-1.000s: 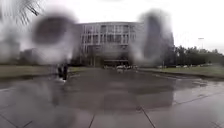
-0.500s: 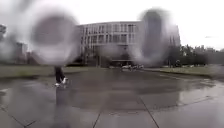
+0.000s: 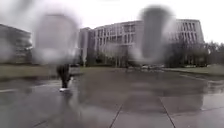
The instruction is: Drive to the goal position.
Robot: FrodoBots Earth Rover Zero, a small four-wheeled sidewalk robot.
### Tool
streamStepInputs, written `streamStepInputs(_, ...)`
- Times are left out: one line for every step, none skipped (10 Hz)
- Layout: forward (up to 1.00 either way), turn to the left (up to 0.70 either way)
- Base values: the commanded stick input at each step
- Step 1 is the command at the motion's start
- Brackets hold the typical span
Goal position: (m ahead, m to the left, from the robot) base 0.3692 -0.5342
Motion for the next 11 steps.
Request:
streamStepInputs(0.0, 0.7)
streamStepInputs(0.0, 0.7)
streamStepInputs(0.0, 0.7)
streamStepInputs(0.0, 0.7)
streamStepInputs(0.0, 0.7)
streamStepInputs(0.0, 0.7)
streamStepInputs(0.0, 0.7)
streamStepInputs(0.0, 0.7)
streamStepInputs(0.0, 0.7)
streamStepInputs(0.0, 0.7)
streamStepInputs(0.0, 0.7)
